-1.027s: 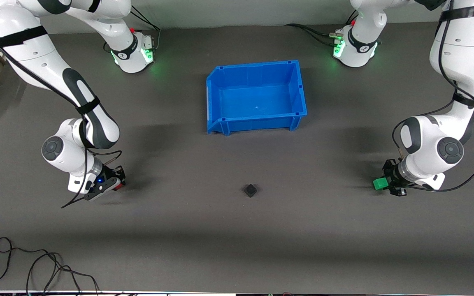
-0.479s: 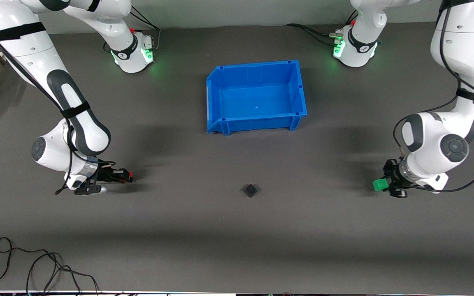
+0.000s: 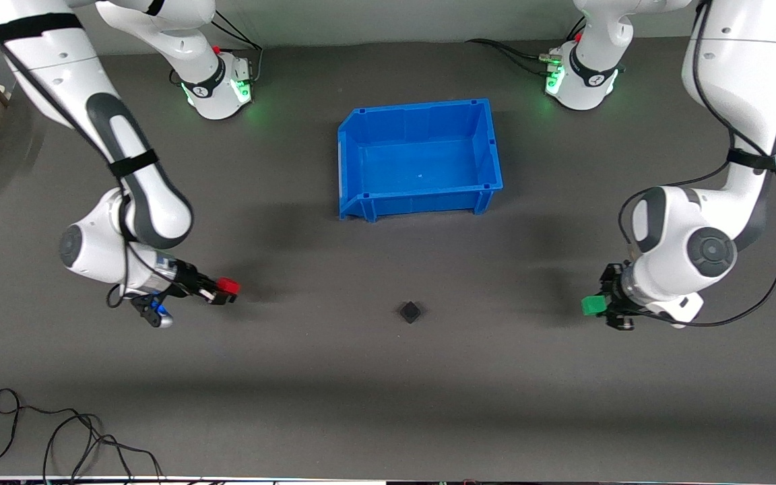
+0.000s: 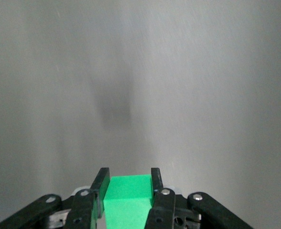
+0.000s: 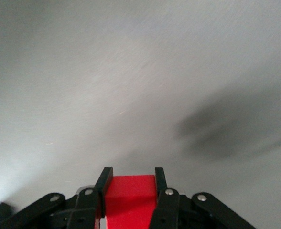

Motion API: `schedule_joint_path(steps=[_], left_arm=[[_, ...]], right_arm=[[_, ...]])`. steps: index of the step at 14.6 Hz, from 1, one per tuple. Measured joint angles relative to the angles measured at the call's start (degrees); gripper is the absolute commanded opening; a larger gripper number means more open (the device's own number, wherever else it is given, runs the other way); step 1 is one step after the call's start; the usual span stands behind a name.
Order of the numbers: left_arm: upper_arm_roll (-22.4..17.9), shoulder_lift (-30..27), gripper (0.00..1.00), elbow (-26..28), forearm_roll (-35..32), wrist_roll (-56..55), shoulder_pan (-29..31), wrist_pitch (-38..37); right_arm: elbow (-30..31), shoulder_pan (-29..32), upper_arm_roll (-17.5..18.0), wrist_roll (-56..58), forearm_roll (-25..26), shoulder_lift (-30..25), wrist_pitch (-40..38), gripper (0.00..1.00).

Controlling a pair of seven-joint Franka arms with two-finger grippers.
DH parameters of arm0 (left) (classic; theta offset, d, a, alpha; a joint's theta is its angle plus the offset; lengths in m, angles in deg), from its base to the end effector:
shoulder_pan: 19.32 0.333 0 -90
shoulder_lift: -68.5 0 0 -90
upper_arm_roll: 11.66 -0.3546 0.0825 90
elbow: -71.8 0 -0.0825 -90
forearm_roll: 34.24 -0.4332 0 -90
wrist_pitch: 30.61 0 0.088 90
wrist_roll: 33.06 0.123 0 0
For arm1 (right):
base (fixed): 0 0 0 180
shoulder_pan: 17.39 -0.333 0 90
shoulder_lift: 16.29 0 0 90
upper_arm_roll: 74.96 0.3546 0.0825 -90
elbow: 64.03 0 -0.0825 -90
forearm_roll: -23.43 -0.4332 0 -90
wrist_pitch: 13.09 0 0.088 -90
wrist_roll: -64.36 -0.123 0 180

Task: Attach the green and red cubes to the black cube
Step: 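Carry the red cube with the right gripper while the left gripper carries green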

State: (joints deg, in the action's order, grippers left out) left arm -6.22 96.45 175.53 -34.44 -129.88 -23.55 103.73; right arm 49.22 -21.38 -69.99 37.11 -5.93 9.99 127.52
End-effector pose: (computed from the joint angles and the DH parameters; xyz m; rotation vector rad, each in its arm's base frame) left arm 0.7019 -0.1147 0.2637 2.2194 2.1323 -0.0066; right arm 0.6578 0.1071 0.2192 -2.6056 0.9898 0.1410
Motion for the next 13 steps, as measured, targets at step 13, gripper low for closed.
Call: schedule_joint_path(steps=[13], left_arm=[[0.3,17.7,0.00,-18.2,0.4,-25.3,-17.6,0.5]], right_arm=[[-25.2,-13.4,0.0,-72.0,16.6,11.5,-16.3,0.00]])
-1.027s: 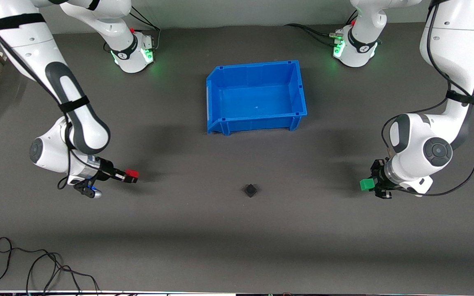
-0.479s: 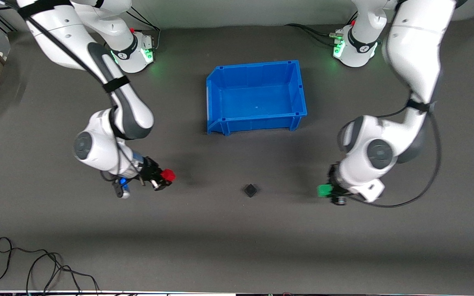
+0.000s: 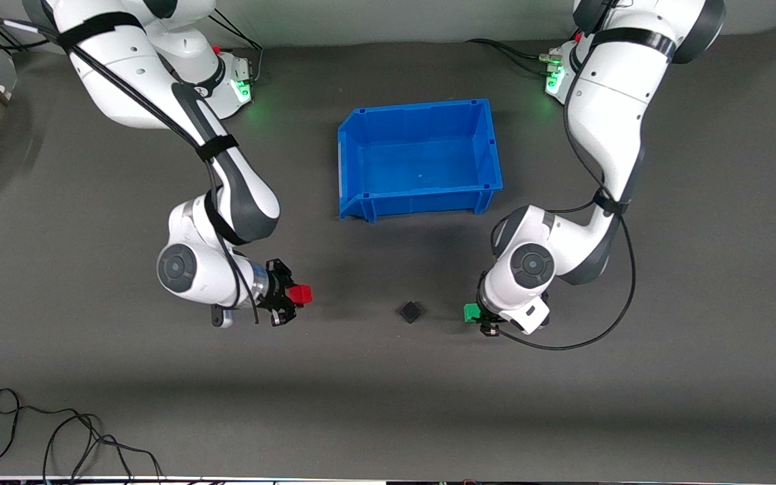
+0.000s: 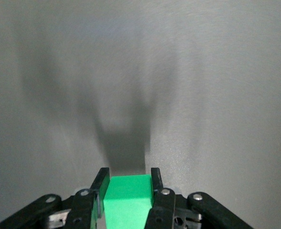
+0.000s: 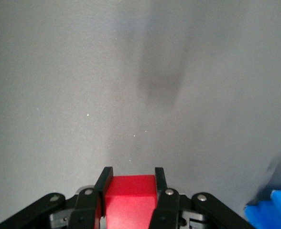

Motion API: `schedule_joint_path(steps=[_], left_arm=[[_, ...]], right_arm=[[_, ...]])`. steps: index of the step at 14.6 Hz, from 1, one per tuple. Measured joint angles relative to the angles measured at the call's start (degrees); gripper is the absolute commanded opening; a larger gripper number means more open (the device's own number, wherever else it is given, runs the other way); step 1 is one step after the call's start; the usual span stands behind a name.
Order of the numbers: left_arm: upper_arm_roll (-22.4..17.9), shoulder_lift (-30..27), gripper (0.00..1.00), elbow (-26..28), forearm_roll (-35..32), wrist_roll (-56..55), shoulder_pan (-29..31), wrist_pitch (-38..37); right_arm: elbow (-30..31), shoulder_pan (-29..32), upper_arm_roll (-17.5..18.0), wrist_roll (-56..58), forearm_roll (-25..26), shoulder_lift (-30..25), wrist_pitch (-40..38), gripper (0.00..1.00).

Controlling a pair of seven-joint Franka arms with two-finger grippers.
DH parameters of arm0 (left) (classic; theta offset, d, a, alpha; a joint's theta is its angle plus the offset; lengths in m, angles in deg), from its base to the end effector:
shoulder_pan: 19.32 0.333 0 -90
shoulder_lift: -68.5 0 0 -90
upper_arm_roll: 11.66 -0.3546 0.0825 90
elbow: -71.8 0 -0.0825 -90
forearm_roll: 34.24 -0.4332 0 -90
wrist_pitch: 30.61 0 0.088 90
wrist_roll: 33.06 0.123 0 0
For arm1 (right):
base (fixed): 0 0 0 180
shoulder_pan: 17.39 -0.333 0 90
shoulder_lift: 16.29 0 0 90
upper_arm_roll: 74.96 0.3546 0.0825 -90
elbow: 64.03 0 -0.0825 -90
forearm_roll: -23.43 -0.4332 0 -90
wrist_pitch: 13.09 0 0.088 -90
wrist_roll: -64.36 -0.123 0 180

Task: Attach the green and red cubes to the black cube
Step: 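Carry the red cube with the right gripper while the left gripper carries green, then lower the red and green cubes against the black cube with both grippers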

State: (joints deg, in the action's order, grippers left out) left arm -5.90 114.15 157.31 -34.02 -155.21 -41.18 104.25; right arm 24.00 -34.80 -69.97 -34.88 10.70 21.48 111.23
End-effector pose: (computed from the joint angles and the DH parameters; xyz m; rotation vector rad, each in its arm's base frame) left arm 0.7040 -0.3538 0.1842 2.0338 2.2804 -0.0815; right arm 0.7093 0.2942 0.2542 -2.2313 2.0513 0.3315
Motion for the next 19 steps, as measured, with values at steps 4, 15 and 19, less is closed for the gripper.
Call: schedule_joint_path(steps=[4,15,19], left_arm=[[0.1,1.5,0.00,-1.2,1.3,-11.9,-1.9,0.8],[-0.3,4.8,0.00,-5.1,1.8,-25.0,-9.5,0.9],[-1.1,6.8,0.00,-8.4,1.7,-27.2,-9.3,0.8]], right_arm=[[-5.7,-4.2,0.0,-11.8,1.1,6.4,-0.2,0.00],[-13.1,-8.1,0.1,-19.4,1.3,12.0,-0.3,0.00],[-13.8,-8.1,0.1,-19.4,1.3,12.1,-0.3,0.00]])
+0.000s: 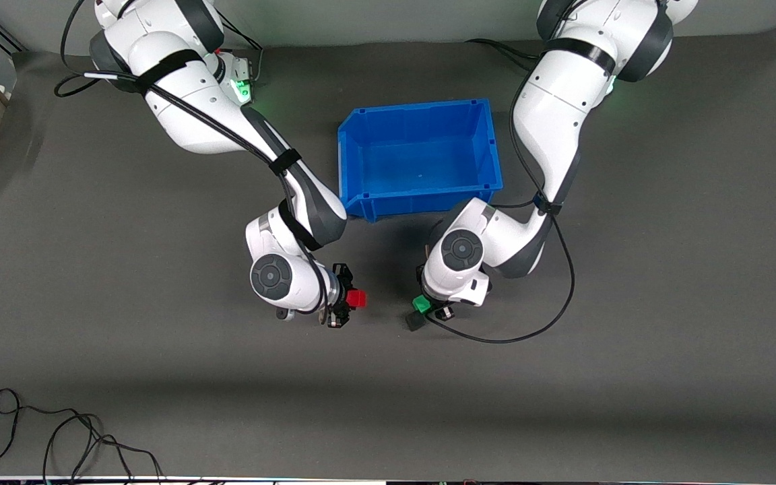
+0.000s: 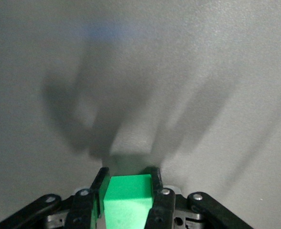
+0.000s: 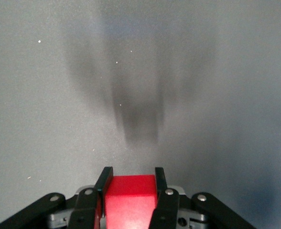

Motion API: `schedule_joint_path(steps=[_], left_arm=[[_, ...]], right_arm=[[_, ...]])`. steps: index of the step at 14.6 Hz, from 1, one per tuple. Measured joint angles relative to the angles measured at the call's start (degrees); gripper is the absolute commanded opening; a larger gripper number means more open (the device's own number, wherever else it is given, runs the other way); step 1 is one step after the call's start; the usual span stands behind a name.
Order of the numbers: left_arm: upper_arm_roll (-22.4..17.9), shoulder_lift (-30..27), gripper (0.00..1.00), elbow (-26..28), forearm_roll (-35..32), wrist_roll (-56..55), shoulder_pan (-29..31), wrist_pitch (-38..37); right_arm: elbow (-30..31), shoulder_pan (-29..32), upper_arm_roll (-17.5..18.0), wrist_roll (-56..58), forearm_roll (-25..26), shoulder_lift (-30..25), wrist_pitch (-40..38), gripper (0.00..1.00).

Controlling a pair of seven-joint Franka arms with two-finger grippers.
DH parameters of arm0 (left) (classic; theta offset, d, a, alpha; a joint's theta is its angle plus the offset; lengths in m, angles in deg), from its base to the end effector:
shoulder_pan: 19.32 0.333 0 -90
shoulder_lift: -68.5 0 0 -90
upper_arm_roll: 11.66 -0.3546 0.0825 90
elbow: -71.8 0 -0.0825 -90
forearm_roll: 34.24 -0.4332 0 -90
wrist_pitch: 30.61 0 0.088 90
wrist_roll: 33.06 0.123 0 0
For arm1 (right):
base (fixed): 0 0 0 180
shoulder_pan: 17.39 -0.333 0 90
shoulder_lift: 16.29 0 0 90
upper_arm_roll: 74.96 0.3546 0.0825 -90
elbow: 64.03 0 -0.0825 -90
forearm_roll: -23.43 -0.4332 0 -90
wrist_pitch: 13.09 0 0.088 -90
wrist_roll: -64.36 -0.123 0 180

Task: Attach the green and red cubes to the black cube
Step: 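Lower the red and green cubes against the black cube with both grippers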

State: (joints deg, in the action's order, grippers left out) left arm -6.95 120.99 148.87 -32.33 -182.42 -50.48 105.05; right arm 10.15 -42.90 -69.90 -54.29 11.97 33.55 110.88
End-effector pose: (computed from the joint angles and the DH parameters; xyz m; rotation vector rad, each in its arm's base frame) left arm 0.6719 -0.4683 0.1600 1.5891 2.5842 -0.1410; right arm 0.7079 0.4107 0.2050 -2.0412 2.2791 0.3452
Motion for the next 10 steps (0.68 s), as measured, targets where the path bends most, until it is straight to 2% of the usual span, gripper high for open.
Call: schedule_joint_path(steps=[4,10], left_arm=[[0.8,0.5,0.00,-1.3,-4.2,7.4,-0.9,-0.1],[1.2,0.5,0.00,-2.7,-4.9,23.2,-4.3,-2.0]], right_arm=[[-0.3,0.0,0.0,-0.6,0.0,0.0,0.0,0.00],[-1.3,-0.1,0.1,-2.5,0.0,0.4,0.0,0.00]])
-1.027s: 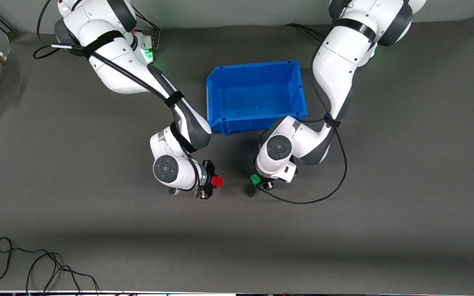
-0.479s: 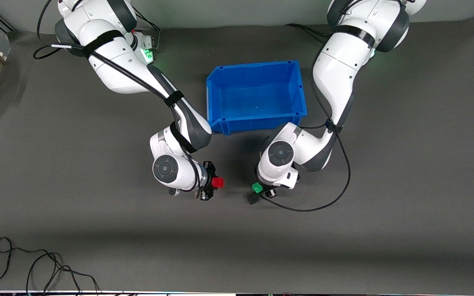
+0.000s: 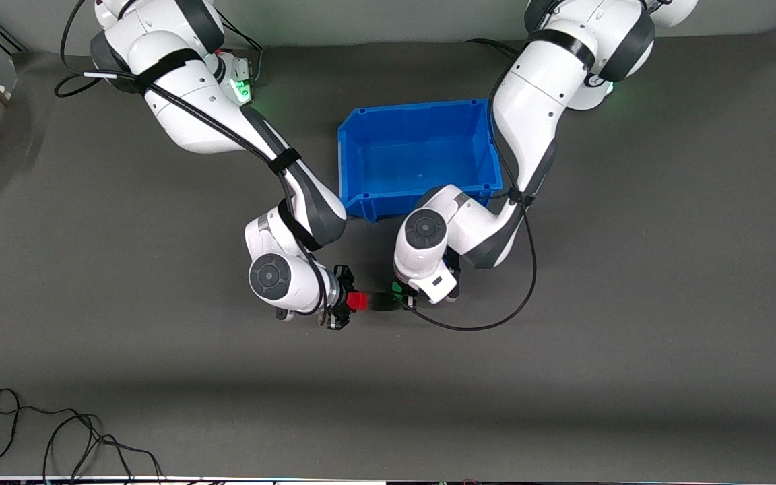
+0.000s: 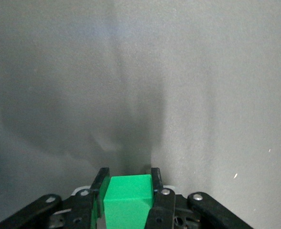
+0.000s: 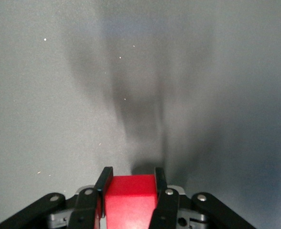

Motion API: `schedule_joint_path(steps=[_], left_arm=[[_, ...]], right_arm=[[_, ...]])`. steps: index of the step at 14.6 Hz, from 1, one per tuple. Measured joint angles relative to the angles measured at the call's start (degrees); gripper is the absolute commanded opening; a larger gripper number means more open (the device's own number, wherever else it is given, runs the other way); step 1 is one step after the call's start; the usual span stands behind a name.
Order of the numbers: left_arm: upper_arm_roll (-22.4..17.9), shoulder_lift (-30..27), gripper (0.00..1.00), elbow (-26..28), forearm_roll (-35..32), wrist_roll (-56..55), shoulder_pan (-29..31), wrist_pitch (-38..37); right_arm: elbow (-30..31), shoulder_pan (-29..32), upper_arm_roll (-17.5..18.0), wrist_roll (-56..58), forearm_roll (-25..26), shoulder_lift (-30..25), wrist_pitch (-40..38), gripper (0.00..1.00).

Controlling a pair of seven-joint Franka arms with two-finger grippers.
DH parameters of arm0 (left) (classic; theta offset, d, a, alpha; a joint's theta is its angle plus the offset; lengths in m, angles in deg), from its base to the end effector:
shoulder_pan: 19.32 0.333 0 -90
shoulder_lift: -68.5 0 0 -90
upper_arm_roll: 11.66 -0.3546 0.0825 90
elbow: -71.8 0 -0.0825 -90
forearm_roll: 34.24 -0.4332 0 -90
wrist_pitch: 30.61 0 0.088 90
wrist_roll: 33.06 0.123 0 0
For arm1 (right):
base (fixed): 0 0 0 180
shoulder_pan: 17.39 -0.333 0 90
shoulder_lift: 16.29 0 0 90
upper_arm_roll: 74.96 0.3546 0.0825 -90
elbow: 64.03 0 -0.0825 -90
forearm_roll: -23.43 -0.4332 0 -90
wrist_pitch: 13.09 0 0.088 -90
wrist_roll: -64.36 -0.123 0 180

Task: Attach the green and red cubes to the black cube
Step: 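Lower the red and green cubes against the black cube with both grippers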

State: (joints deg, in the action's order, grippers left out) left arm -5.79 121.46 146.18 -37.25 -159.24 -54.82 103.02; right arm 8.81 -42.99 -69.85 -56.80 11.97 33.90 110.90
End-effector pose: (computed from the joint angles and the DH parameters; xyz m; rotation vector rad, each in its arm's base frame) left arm 0.6362 -0.5309 0.1735 2.2211 2.0512 -0.0403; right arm 0.7127 0.4145 0.2117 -1.9858 2.3116 0.3419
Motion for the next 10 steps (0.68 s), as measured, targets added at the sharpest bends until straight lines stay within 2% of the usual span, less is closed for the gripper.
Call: schedule_joint_path(steps=[10], left_arm=[[0.0,-0.3,0.00,-0.9,2.1,1.6,1.1,-1.3]], right_arm=[[-2.0,-1.2,0.1,-0.4,1.6,4.4,0.1,0.00]])
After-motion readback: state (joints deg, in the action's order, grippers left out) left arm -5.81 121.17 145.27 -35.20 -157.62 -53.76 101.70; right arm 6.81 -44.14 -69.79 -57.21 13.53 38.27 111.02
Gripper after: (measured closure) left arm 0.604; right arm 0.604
